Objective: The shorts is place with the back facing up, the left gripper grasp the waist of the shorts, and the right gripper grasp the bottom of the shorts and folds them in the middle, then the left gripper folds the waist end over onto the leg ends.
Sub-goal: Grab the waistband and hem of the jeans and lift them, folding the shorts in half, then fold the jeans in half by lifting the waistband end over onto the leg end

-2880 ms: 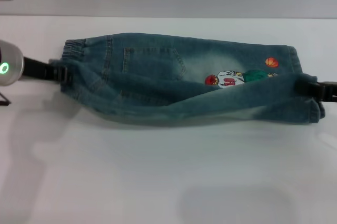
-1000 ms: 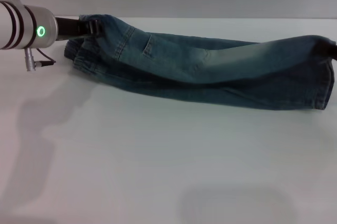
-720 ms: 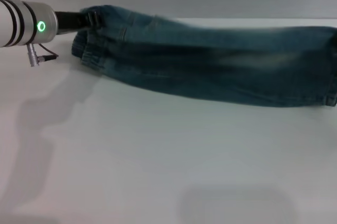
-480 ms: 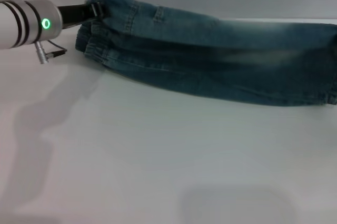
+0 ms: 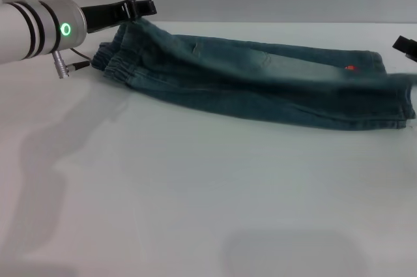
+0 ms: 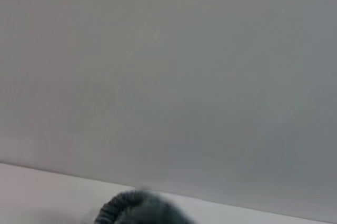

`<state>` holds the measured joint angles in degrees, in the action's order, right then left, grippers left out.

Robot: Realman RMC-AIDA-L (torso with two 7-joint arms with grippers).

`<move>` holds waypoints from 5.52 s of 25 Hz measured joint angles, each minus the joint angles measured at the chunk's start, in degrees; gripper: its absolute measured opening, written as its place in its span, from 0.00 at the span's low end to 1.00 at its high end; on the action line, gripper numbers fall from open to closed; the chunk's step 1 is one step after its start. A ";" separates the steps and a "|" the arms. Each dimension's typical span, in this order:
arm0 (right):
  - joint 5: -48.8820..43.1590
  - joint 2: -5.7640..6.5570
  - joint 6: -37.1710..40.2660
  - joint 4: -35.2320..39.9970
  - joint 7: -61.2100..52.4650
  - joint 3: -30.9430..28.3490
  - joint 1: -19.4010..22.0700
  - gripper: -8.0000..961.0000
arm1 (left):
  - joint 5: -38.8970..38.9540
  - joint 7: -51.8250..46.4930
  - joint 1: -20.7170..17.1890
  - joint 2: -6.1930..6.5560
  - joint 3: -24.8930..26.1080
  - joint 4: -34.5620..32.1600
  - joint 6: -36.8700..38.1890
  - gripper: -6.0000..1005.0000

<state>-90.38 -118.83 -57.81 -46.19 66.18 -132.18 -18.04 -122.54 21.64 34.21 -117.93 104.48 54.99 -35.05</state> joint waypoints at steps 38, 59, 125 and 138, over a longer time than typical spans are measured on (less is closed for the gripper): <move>2.09 -0.36 -12.06 5.25 14.48 6.60 -0.07 0.22 | -19.45 0.75 4.47 0.63 6.13 -10.59 0.99 0.85; 2.94 -0.35 -15.65 5.61 14.02 6.77 -0.02 0.22 | -21.78 0.86 6.99 0.53 5.78 -17.01 4.26 0.86; 4.25 -0.18 -17.83 5.60 10.82 5.97 -0.19 0.20 | -18.35 0.07 3.94 -0.44 -3.87 -10.86 7.47 0.16; 3.93 -0.02 -16.67 6.25 9.99 6.47 -0.90 0.18 | -18.65 -3.45 -2.20 -0.32 -7.34 4.03 3.33 0.12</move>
<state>-86.46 -118.85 -74.48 -39.94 76.18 -125.72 -18.94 -141.19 18.19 32.00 -118.25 97.14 59.02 -31.72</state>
